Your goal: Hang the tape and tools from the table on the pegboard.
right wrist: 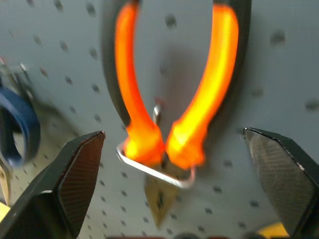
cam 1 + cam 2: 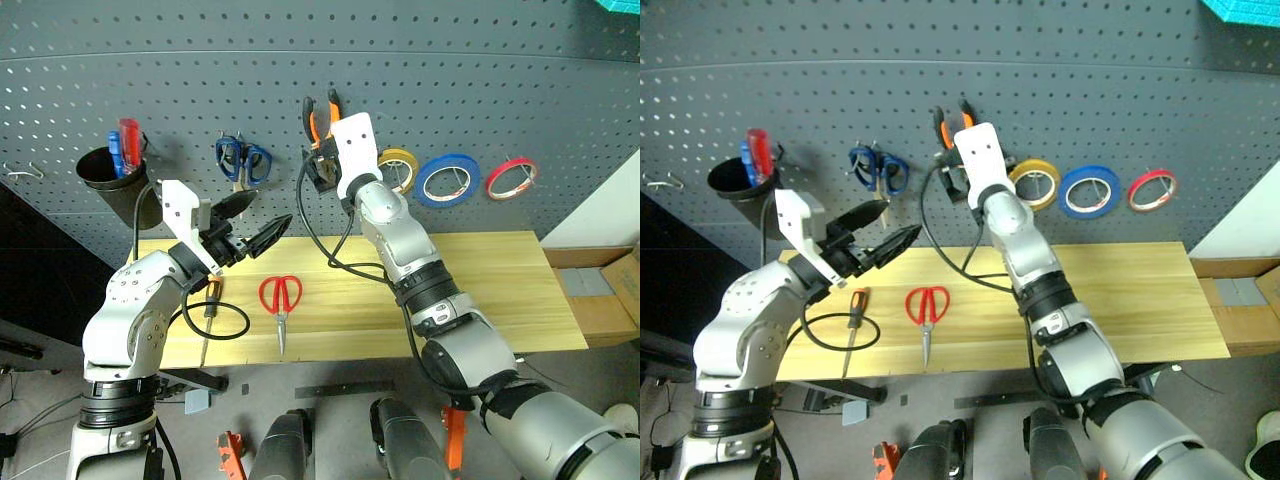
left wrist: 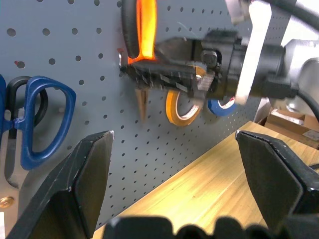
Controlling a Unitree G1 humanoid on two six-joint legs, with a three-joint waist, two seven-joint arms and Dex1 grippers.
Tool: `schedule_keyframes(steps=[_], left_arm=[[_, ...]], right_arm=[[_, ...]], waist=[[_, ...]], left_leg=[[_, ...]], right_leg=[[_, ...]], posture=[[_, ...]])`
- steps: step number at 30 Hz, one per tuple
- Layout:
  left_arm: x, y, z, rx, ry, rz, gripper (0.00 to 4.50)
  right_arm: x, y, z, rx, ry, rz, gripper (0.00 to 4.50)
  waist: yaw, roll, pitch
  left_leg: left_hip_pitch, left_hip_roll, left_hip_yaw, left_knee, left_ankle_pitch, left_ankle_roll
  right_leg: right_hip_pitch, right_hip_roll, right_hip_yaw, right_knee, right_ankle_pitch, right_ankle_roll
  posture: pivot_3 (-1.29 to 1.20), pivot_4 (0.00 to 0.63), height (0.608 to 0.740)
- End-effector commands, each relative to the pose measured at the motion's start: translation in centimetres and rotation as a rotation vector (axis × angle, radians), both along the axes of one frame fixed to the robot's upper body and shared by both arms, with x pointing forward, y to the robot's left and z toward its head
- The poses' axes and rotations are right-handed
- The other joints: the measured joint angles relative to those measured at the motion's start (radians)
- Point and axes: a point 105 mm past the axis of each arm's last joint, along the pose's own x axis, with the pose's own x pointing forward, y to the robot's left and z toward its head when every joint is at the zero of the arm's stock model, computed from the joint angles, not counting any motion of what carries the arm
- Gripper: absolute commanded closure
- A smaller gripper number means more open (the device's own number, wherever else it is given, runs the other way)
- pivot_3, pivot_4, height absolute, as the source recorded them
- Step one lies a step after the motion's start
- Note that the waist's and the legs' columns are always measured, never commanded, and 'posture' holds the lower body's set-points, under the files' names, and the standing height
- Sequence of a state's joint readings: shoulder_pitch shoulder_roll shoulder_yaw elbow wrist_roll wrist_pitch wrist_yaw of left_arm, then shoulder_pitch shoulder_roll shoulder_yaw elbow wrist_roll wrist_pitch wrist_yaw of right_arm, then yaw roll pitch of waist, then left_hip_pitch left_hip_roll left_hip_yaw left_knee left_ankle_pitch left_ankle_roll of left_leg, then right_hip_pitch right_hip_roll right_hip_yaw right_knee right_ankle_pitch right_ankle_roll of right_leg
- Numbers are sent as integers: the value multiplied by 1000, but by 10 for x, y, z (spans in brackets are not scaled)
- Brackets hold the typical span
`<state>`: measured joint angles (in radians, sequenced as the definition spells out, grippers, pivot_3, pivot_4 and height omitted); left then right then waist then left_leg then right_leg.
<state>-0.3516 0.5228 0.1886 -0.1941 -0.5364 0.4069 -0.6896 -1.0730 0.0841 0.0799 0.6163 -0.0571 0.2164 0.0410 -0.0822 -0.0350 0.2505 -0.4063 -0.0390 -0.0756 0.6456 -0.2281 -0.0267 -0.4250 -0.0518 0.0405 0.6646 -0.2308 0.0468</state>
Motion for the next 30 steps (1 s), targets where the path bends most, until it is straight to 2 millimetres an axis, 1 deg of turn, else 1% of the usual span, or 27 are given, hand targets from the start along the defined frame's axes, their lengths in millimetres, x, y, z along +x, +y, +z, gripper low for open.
schedule_keyframes(steps=[1, 2, 5, 7, 9, 10, 12, 13, 15, 17, 19, 21, 24, 27, 30], left_arm=[[0, -4, 6, 15, -39, -2, 276], [1, -3, 3, 31, -27, 6, 276], [2, -1, -13, 63, 30, 44, 276], [1, 0, -33, 109, 102, 78, 276], [-1, 2, -51, 145, 171, 123, 276], [-2, 2, -57, 162, 189, 141, 276], [-3, 11, -78, 181, 289, 238, 276], [-6, 15, -91, 195, 358, 285, 276], [-14, 20, -118, 206, 497, 349, 276], [-24, 18, -139, 225, 604, 374, 276], [-32, 15, -157, 272, 682, 396, 276], [-36, 12, -170, 277, 746, 427, 276], [-38, 7, -183, 282, 811, 460, 276], [-32, 7, -194, 283, 852, 519, 276], [-23, 9, -198, 263, 873, 566, 276]], right_arm=[[-3, 0, 7, -24, 1, 8, 18], [-4, 0, 3, -36, 24, 18, 18], [-12, 4, -20, -79, 129, 75, 18], [-25, 9, -37, -118, 200, 154, 18], [-46, 16, -50, -145, 263, 266, 18], [-57, 19, -53, -152, 289, 325, 18], [-86, 22, -59, -167, 339, 458, 18], [-101, 21, -62, -179, 367, 521, 18], [-124, 17, -70, -210, 421, 611, 18], [-139, 13, -76, -230, 464, 658, 18], [-146, 9, -81, -242, 486, 662, 18], [-149, 6, -84, -249, 500, 659, 18], [-151, 6, -85, -249, 509, 659, 18], [-153, 5, -84, -251, 512, 658, 18], [-154, 4, -85, -258, 515, 659, 18]], waist=[[0, 0, 0], [-1, 0, 0], [-1, 0, 0], [-1, 0, 0], [-1, 0, 0], [-1, 0, 0], [-1, 0, 0], [-1, 0, 0], [-2, 0, 0], [-2, 0, 0], [-2, 0, 0], [-1, 0, 0], [-1, 0, 0], [-1, -1, -1], [-1, -1, -1]], left_leg=[[0, 0, 0, 0, 0, 0], [0, 0, 0, 0, 0, 0], [0, 0, 0, 0, 0, 0], [0, 0, 0, -1, 0, 0], [0, 0, 1, -2, 0, 0], [-1, 0, 1, -2, 0, 0], [-2, 0, 1, -1, 0, 0], [-2, 1, 0, -1, 0, 0], [-2, 1, -1, -1, 0, 0], [-1, 1, -2, 0, 0, 0], [1, 0, -2, 0, 0, 0], [3, 1, -2, 0, 0, 0], [3, 1, -2, 0, 2, 0], [4, 0, -1, 0, 3, 0], [4, 0, -1, 0, 4, 0]], right_leg=[[0, 0, 0, 0, 0, 0], [0, 0, 0, 0, 0, 0], [0, 0, 0, 0, 0, 0], [0, 0, 0, -1, 0, 0], [0, 0, 0, -2, 0, 0], [-1, 0, 0, -2, 0, 0], [-2, 0, 0, -2, 0, 0], [-2, 0, 0, -2, 0, 0], [-2, 0, -1, -1, 0, 0], [0, 0, -1, -1, 0, 0], [2, 0, -2, -1, 0, 0], [4, 0, -2, -1, 0, 0], [4, 0, -2, -2, 0, 1], [5, 0, -1, -1, 0, 1], [5, 0, -1, -2, 0, 1]], posture=[[-66, 173, 740], [-66, 173, 740], [-67, 175, 740], [-68, 180, 740], [-69, 183, 740], [-70, 186, 740], [-73, 190, 740], [-73, 191, 740], [-76, 195, 740], [-81, 198, 740], [-85, 200, 740], [-86, 202, 740], [-95, 205, 740], [-102, 207, 740], [-108, 209, 740]])
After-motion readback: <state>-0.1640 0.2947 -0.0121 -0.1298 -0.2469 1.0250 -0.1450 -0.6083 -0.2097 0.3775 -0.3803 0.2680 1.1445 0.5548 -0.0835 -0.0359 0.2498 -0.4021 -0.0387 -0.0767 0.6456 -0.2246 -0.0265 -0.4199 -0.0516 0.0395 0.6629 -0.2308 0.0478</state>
